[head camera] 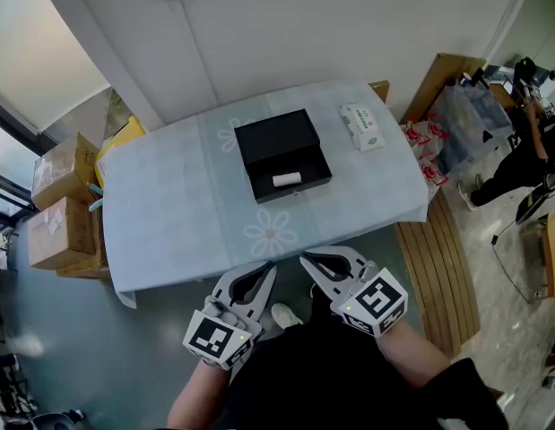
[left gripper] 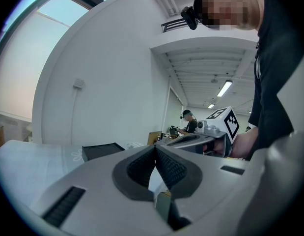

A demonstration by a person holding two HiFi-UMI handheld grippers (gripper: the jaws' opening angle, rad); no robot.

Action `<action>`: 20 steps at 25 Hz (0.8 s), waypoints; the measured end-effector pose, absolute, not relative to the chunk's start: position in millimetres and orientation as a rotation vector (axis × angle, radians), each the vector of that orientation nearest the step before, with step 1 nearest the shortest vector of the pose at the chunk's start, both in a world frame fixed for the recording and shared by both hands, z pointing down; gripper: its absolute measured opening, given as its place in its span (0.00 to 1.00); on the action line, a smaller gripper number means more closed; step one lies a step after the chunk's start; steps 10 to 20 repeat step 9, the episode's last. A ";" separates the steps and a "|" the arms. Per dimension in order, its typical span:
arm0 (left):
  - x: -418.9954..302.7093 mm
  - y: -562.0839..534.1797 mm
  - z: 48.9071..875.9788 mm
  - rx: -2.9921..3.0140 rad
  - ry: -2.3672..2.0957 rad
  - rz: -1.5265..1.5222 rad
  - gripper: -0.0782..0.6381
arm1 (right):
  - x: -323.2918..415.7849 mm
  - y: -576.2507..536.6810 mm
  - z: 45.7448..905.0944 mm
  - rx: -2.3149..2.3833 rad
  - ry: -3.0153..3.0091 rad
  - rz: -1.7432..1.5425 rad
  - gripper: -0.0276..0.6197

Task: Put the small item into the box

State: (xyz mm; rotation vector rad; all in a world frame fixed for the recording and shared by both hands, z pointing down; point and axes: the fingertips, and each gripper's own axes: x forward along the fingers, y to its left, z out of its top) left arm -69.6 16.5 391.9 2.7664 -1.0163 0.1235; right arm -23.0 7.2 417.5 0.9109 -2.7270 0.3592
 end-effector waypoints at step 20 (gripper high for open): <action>-70.4 18.8 392.5 2.766 -1.023 0.118 0.12 | -22.9 8.3 418.4 0.918 -2.737 0.373 0.06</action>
